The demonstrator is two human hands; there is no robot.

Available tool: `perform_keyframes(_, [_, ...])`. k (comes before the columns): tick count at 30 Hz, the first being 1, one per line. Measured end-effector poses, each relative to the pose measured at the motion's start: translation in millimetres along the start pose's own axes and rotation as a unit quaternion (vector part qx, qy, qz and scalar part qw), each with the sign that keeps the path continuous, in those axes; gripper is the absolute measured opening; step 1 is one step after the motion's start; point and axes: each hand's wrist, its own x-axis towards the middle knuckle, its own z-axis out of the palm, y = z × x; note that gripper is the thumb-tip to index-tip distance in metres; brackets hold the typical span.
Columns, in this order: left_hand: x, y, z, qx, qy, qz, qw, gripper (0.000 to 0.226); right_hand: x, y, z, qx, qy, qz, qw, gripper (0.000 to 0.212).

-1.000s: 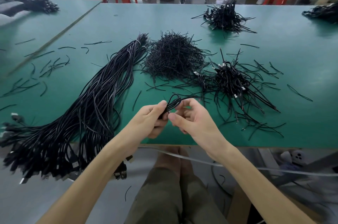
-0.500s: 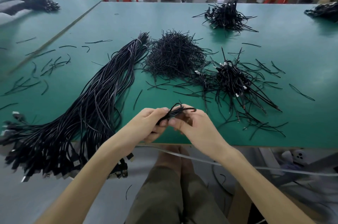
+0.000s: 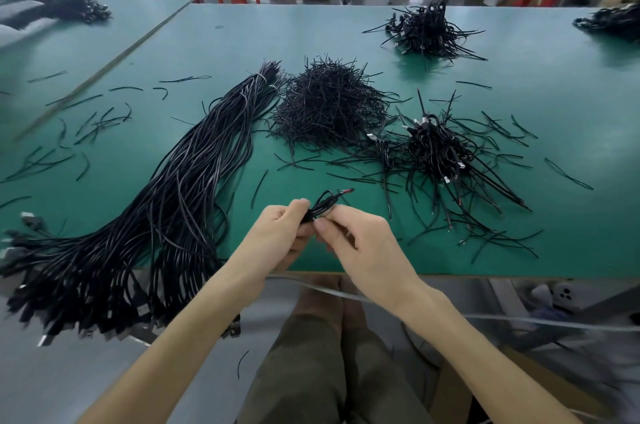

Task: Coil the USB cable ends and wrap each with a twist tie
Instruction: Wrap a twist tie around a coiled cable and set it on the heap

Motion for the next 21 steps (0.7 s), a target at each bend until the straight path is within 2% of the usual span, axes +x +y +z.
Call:
perform_keyframes(4, [-2,-7,-4,-0.028,-0.054,-0.010,0.998,0.054,-1,3,-4,0.057,-0.017,0.026,0.998,0.025])
perform_keyframes(8, [-2,-5,-8,0.101,-0.047,0.128,0.986,0.057,0,5,-7,0.084,-0.005,0.032,0.996,0.029])
perform_keyframes(10, [-5,1,-12,0.117,-0.068,0.191,0.972,0.046,2,4,-7,0.084,-0.011,0.027,0.996,0.027])
perform_keyframes(12, [-7,5,-14,0.109,-0.089,0.214,0.967,0.038,5,2,-8,0.076,-0.015,0.017,0.997,0.026])
perform_keyframes(18, [-12,11,-14,0.002,-0.057,0.270,0.961,0.024,5,1,-8,0.118,-0.014,0.042,0.992,0.023])
perform_keyframes(21, [-15,12,-15,0.046,-0.029,0.301,0.952,0.030,5,1,-10,0.162,-0.004,0.050,0.986,0.025])
